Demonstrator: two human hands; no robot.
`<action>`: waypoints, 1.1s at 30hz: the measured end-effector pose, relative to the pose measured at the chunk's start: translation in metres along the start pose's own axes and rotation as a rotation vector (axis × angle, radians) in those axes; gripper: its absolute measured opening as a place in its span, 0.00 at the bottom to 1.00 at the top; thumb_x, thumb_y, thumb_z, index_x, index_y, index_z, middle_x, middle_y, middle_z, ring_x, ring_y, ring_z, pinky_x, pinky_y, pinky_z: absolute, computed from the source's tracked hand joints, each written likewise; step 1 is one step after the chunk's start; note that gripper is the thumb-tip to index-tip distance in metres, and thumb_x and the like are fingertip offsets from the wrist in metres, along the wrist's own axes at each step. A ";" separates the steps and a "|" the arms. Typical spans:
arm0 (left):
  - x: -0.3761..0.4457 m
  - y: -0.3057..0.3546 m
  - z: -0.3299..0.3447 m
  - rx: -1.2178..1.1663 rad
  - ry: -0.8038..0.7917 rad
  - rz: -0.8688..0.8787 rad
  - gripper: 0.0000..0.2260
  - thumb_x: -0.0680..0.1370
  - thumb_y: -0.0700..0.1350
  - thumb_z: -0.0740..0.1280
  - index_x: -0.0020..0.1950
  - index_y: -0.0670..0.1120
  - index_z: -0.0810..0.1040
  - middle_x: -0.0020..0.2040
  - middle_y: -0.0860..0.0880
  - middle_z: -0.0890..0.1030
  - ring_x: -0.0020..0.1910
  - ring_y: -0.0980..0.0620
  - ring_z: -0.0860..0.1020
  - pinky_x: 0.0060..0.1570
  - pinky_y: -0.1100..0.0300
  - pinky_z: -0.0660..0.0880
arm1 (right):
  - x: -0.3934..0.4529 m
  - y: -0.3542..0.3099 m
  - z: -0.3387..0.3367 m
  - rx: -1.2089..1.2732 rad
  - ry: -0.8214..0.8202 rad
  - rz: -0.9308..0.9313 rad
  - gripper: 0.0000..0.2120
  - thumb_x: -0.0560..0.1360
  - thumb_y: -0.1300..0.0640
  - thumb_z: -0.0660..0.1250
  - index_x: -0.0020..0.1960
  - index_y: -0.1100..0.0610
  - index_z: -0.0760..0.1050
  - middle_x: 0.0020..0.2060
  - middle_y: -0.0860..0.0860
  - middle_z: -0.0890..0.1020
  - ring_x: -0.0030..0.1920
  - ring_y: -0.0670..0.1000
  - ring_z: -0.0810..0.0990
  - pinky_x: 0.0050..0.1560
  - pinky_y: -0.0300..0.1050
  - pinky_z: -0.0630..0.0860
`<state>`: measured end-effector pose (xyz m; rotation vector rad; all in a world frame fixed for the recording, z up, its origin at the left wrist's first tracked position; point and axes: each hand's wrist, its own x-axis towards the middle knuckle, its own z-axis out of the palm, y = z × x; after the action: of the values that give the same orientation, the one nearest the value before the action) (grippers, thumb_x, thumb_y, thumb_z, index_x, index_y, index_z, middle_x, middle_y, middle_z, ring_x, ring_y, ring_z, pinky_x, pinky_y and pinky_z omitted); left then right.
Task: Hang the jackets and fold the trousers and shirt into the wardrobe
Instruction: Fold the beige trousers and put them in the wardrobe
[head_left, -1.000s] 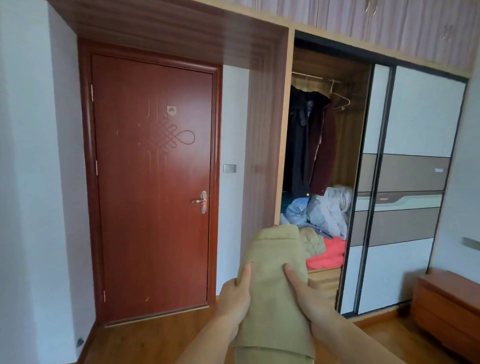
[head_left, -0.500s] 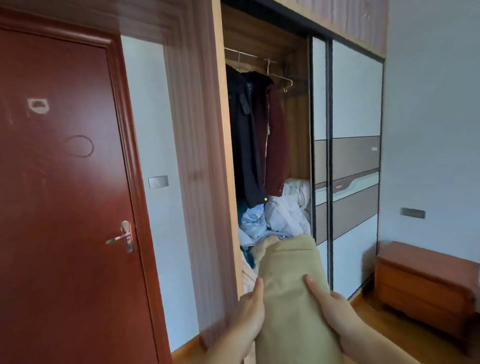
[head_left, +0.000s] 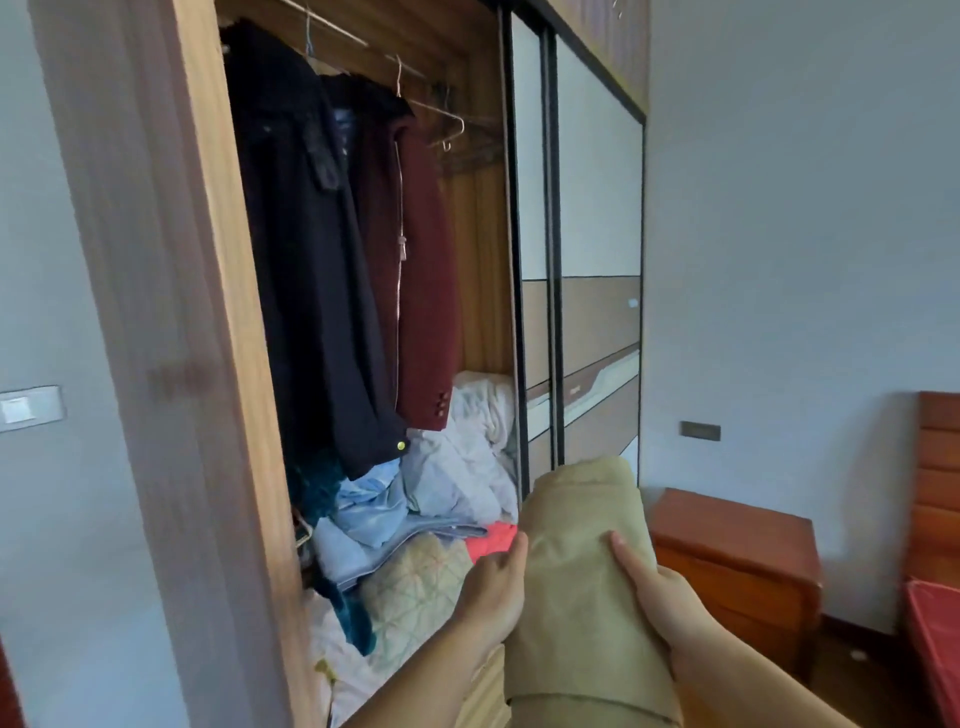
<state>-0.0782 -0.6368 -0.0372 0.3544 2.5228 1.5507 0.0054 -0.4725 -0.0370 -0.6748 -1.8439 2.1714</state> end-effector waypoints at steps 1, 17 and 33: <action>0.025 0.001 0.008 -0.007 -0.020 0.018 0.22 0.82 0.62 0.51 0.43 0.49 0.77 0.41 0.50 0.78 0.41 0.53 0.76 0.40 0.60 0.68 | 0.021 -0.004 -0.002 -0.008 0.026 0.001 0.27 0.70 0.38 0.71 0.52 0.61 0.79 0.42 0.55 0.87 0.41 0.56 0.86 0.36 0.44 0.80; 0.387 0.080 0.220 0.012 -0.281 0.140 0.23 0.81 0.60 0.52 0.31 0.48 0.63 0.31 0.53 0.69 0.32 0.54 0.69 0.32 0.59 0.64 | 0.365 -0.070 -0.144 -0.091 0.371 -0.011 0.28 0.68 0.36 0.71 0.51 0.60 0.79 0.42 0.53 0.84 0.43 0.53 0.82 0.35 0.42 0.73; 0.635 0.130 0.282 -0.010 0.119 0.029 0.27 0.81 0.61 0.52 0.48 0.41 0.80 0.45 0.48 0.82 0.42 0.53 0.78 0.43 0.58 0.72 | 0.664 -0.153 -0.169 -0.027 -0.026 0.030 0.31 0.69 0.34 0.70 0.56 0.61 0.78 0.42 0.55 0.86 0.41 0.56 0.86 0.35 0.45 0.79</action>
<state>-0.5995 -0.1596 -0.0556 0.3077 2.6084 1.6408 -0.5139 -0.0003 -0.0426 -0.6872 -1.8912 2.1874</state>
